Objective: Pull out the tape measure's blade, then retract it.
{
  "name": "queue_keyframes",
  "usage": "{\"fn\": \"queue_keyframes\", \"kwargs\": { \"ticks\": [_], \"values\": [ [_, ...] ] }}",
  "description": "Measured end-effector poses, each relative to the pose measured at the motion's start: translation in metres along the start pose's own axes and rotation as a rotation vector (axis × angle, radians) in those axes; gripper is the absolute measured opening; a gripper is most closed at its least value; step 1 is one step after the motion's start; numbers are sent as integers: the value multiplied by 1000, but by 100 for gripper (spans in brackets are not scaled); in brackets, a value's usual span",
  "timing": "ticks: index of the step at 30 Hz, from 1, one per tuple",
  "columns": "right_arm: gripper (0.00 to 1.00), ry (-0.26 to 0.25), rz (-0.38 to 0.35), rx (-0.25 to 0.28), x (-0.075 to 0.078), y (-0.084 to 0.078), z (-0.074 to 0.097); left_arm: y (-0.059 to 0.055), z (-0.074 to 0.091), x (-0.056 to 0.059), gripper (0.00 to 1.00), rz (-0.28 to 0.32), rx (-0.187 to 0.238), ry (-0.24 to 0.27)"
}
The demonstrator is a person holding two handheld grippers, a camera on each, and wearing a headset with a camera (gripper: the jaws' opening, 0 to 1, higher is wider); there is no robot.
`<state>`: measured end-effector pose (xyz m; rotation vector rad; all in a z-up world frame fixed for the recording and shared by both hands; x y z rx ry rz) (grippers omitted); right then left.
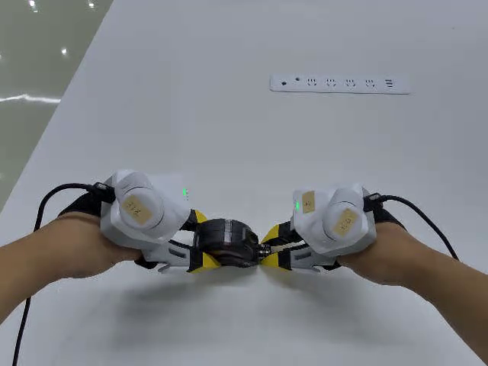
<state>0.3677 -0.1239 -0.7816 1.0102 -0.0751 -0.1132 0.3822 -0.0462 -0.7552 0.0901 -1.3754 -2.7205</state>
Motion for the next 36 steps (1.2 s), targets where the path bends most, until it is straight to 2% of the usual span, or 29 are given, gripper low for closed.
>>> {"fn": "queue_keyframes", "kwargs": {
  "ticks": [14,36],
  "values": [
    [9,5,1,-3,-1,-2,5,0,1,0,26,-11,5,-16],
    [9,-27,-9,-39,-1,-22,38,0,0,1,26,-16,2,-20]
  ]
}}
Point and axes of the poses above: the centre of the closed fingertips' face, and the gripper's own axes: z roughly backward along the fingers, x roughly to its right, y roughly out of its top, the point moved 2 cm from there along z, roughly backward along the fingers, and after that the axes turned 15 degrees about x, right-handed, at the moved point
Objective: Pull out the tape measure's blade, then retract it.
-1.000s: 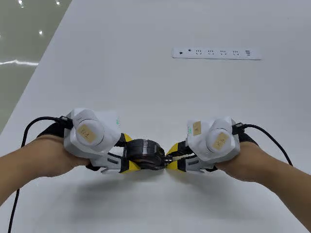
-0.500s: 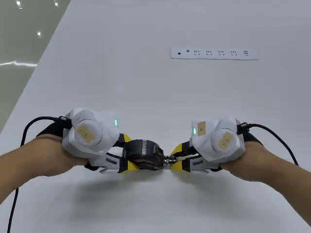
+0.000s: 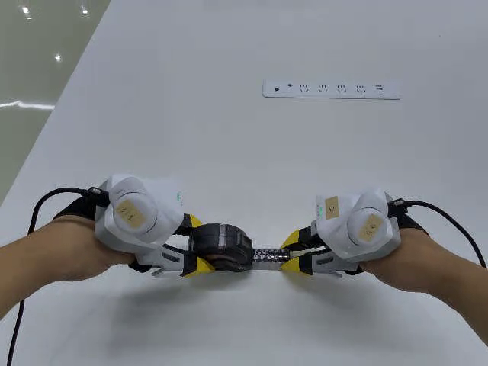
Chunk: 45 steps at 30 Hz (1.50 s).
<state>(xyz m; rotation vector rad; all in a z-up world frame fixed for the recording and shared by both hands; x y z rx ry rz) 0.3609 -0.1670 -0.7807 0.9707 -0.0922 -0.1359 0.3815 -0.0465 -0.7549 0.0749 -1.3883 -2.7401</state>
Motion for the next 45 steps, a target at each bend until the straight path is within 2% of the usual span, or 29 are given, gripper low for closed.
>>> {"fn": "queue_keyframes", "kwargs": {
  "ticks": [16,45],
  "values": [
    [9,-14,-4,-30,2,-14,20,0,0,0,26,2,-1,3],
    [9,-61,-25,-74,-1,-42,69,0,-1,0,26,2,0,5]
  ]
}}
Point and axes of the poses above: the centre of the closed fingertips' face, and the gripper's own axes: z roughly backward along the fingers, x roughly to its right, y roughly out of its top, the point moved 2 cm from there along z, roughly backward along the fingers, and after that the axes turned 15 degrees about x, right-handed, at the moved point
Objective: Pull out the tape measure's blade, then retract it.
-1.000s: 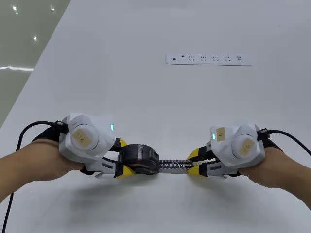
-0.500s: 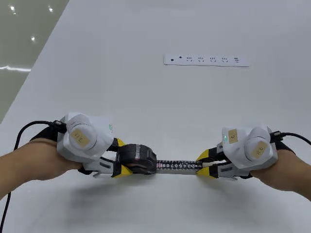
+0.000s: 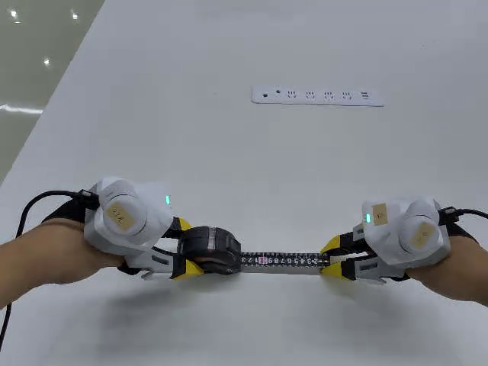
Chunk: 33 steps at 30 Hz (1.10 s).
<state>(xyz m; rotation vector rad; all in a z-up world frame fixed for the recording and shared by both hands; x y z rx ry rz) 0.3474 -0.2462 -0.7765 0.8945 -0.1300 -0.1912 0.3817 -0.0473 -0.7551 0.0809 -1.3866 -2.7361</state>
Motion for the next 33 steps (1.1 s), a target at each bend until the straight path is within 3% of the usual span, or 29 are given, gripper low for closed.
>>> {"fn": "queue_keyframes", "kwargs": {
  "ticks": [33],
  "values": [
    [9,-22,-10,-67,6,-34,43,2,-1,2,26,4,-1,4]
  ]
}}
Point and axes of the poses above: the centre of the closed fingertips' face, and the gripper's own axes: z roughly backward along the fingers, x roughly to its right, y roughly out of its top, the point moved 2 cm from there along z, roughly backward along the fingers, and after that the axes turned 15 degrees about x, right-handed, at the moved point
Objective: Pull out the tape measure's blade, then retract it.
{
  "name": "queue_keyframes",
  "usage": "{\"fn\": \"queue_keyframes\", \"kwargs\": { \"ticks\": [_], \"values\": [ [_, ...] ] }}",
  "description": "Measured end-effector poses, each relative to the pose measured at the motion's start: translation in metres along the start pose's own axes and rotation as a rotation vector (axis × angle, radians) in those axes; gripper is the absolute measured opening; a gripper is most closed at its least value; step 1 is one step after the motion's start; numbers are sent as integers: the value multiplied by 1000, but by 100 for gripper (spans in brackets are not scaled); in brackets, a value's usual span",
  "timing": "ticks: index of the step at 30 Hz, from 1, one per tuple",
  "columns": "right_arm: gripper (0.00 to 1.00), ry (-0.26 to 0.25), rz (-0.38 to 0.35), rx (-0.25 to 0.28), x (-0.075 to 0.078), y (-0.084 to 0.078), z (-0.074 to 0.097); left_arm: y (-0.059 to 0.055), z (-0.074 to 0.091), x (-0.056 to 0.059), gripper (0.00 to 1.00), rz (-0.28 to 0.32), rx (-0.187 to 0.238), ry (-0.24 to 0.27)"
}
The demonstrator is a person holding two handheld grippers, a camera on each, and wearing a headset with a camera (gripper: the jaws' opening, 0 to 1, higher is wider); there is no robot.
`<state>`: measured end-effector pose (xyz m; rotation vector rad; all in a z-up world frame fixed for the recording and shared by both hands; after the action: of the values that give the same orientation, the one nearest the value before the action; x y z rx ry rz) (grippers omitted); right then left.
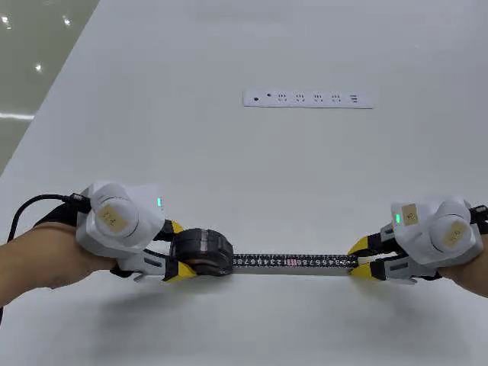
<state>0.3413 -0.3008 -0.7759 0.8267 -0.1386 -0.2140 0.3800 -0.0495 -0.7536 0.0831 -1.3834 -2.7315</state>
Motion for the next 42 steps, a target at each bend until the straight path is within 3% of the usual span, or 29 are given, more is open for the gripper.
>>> {"fn": "queue_keyframes", "kwargs": {
  "ticks": [21,42],
  "values": [
    [10,-17,-15,-44,1,-25,30,0,0,0,26,3,0,1],
    [11,-27,-26,-58,-1,-25,33,0,-1,-1,28,0,6,21]
  ]
}}
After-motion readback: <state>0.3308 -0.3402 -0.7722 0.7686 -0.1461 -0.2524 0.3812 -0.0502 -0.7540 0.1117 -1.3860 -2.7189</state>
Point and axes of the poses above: the centre of the closed fingertips' face, and the gripper's own axes: z roughly backward along the fingers, x roughly to its right, y roughly out of its top, the point moved 2 cm from there along z, roughly backward along the fingers, and after that the axes turned 15 degrees about x, right-handed, at the moved point
